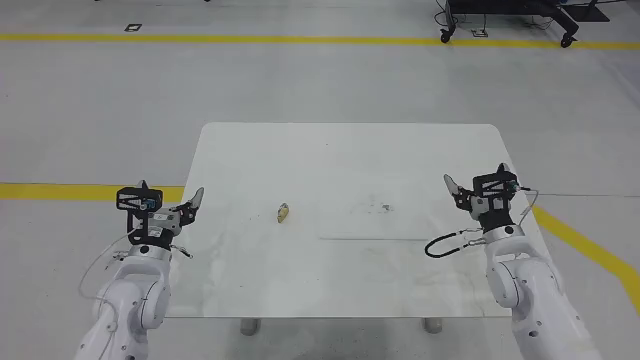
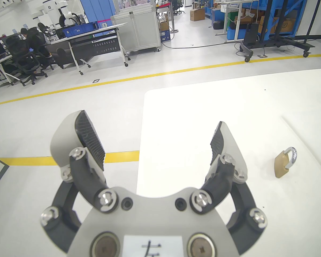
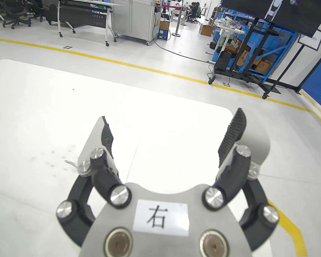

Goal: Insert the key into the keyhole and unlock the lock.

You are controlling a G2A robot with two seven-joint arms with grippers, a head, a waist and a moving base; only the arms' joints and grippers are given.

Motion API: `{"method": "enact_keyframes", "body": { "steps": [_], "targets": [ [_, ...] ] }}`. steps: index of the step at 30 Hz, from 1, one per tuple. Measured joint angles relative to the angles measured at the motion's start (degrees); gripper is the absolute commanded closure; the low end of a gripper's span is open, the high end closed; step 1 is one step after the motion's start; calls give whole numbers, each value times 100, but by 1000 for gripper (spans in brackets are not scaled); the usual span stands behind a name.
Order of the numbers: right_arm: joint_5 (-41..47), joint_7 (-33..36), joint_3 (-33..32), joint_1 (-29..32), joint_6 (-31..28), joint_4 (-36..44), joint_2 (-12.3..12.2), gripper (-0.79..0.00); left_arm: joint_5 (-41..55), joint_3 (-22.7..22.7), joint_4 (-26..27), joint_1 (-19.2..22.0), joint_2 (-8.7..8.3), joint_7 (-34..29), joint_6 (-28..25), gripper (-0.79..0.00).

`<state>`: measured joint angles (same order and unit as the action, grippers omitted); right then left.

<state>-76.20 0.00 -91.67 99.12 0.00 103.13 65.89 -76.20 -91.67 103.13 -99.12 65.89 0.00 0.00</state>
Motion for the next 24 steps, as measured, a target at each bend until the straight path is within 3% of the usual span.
{"method": "enact_keyframes", "body": {
  "steps": [7, 16, 17, 18, 21, 24],
  "targets": [
    [-387, 571, 323, -422, -803, -257, -26, -785, 0, 0, 0, 0, 0, 0, 0, -785],
    [-83, 1687, 1014, -1595, -2768, -1152, -39, -785, 0, 0, 0, 0, 0, 0, 0, -785],
    [6, 1840, 1129, -1792, -3071, -1362, -37, -742, 0, 0, 0, 0, 0, 0, 0, -785],
    [71, 1950, 1204, -1942, -3307, -1531, -37, -579, 0, 0, 0, 0, 0, 0, 0, -785],
    [183, 2260, 1397, -2425, -3911, -2085, -35, -468, 0, 0, 0, 0, 0, 0, 0, -785],
    [236, 2441, 1537, -2808, -4125, -2578, -22, -360, 0, 0, 0, 0, 0, 0, 0, -785]
  ]
}}
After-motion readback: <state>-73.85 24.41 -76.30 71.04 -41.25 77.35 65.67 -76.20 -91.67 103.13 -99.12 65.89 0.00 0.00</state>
